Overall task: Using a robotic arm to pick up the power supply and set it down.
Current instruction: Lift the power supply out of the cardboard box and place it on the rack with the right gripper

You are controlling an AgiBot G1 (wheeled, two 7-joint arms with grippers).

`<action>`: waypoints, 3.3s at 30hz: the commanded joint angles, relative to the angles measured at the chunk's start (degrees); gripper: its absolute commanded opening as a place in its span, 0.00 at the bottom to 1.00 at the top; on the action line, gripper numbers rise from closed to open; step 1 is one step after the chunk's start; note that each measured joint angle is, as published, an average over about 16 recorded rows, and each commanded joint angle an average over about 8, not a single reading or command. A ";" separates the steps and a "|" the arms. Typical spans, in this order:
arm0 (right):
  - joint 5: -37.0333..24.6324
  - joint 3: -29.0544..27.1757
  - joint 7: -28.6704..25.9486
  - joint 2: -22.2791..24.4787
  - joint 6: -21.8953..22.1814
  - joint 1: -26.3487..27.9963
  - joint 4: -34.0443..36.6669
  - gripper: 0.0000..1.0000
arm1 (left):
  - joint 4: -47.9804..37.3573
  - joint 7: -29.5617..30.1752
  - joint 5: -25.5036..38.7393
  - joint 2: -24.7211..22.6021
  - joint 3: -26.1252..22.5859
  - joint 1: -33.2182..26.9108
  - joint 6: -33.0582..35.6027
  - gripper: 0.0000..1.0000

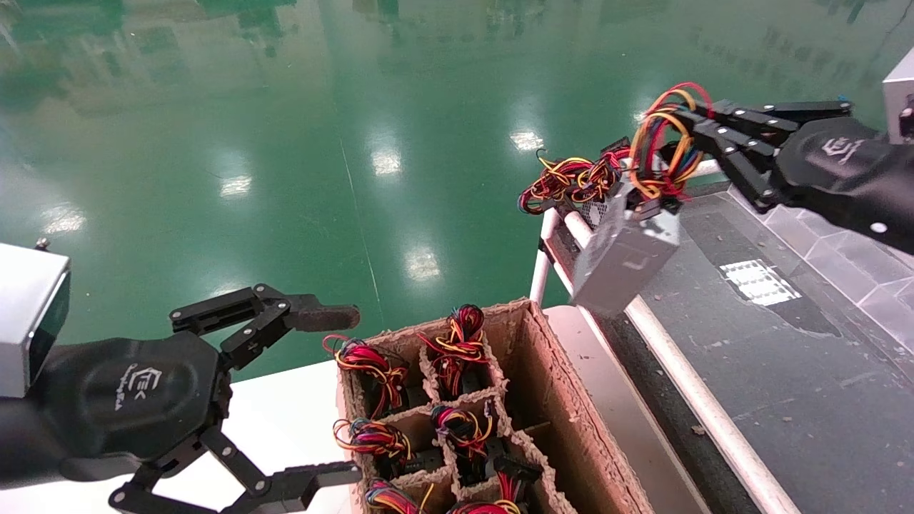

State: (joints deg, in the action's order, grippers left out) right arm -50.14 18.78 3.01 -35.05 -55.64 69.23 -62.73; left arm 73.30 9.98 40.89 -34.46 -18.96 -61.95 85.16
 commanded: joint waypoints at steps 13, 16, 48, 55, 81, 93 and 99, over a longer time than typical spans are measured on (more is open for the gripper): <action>-6.02 2.28 4.24 -3.73 1.49 7.47 18.63 0.00 | 0.00 -0.02 -0.02 0.01 -0.04 -0.01 -0.02 1.00; -6.97 2.83 5.09 -5.04 1.23 9.55 22.34 0.00 | 0.00 -0.02 -0.03 0.02 -0.04 -0.01 -0.02 1.00; -10.33 4.45 17.58 -13.27 -3.04 24.92 49.48 0.00 | 0.00 -0.06 -0.08 0.05 -0.12 -0.03 -0.05 1.00; -12.04 5.53 18.20 -15.85 -1.24 28.05 54.38 0.00 | 0.00 -0.07 -0.09 0.06 -0.14 -0.03 -0.06 1.00; -12.81 5.76 24.95 -22.29 9.53 32.93 61.24 0.00 | 0.00 -0.10 -0.14 0.08 -0.20 -0.05 -0.09 1.00; -13.55 6.27 25.30 -24.10 12.41 33.38 62.55 0.00 | 0.00 -0.11 -0.16 0.09 -0.23 -0.06 -0.10 1.00; -14.05 6.62 25.64 -25.80 14.17 33.53 62.61 0.00 | 0.00 -0.12 -0.17 0.10 -0.25 -0.06 -0.10 1.00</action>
State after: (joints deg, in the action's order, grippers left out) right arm -64.13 25.35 28.70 -60.96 -41.27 102.78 -0.18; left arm 73.30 9.86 40.72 -34.36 -19.21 -62.01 85.06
